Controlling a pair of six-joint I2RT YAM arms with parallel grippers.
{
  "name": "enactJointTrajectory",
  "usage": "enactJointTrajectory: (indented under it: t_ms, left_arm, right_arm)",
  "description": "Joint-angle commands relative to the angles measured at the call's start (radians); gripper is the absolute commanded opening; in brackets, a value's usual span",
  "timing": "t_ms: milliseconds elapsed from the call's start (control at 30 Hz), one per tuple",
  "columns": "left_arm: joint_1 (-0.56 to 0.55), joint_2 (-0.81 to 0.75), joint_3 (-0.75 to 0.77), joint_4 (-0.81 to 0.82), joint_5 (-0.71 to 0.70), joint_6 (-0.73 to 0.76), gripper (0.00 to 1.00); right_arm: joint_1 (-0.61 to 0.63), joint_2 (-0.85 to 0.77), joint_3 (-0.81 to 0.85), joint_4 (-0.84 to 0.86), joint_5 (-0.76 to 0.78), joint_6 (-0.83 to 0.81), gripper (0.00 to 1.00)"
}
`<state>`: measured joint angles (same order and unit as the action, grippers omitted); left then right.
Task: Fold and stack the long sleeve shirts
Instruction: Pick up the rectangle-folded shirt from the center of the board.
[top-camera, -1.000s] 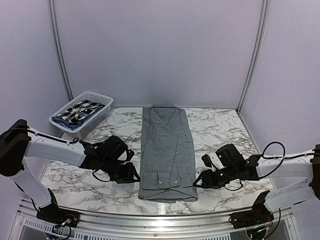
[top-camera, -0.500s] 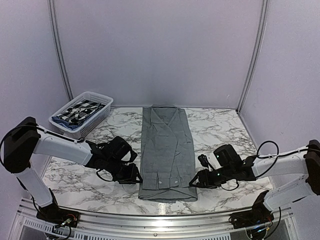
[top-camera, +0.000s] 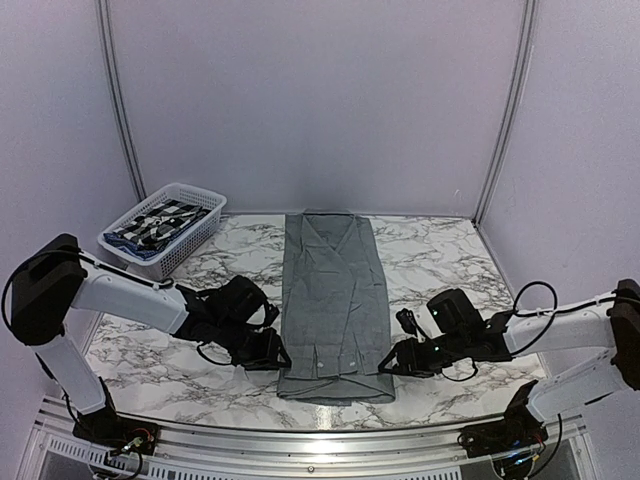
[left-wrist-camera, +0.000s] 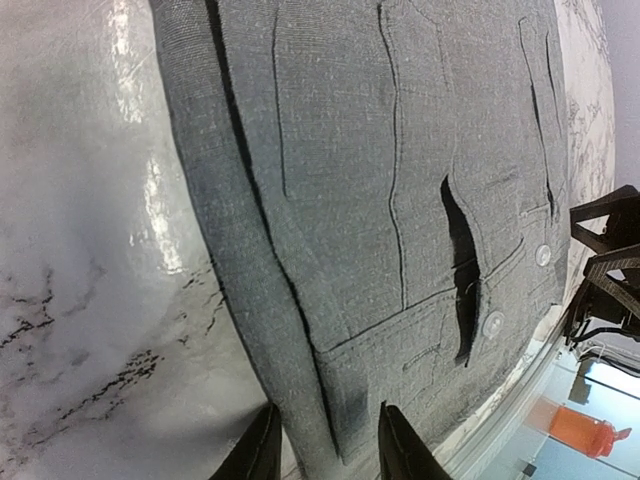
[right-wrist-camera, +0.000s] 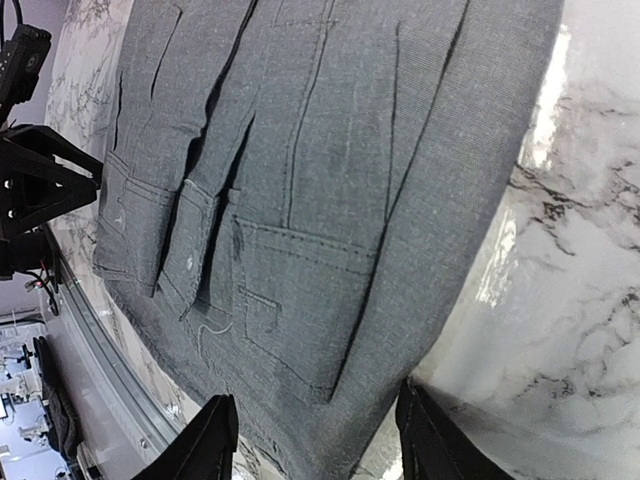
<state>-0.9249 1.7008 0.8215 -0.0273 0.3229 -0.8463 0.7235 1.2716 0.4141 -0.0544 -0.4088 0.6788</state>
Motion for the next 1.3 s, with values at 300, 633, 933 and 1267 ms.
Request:
enactJointTrajectory:
  t_ms: [300, 633, 933, 1267]
  left_arm:
    - [-0.034, 0.03, -0.032, -0.05, 0.002, -0.02, 0.34]
    - [-0.044, 0.057, -0.05, 0.018, 0.042, -0.061, 0.25]
    - [-0.045, 0.072, -0.039, 0.074, 0.061, -0.08, 0.15]
    - [-0.045, 0.034, -0.033, 0.082, 0.059, -0.081, 0.0]
  right_arm:
    - [0.01, 0.058, 0.005, -0.068, 0.004, 0.035, 0.5]
    - [0.012, 0.066, 0.007, -0.015, -0.011, 0.067, 0.37]
    - [0.011, 0.074, 0.015, 0.003, -0.021, 0.071, 0.25]
    - [0.012, 0.064, 0.047, -0.004, -0.026, 0.066, 0.0]
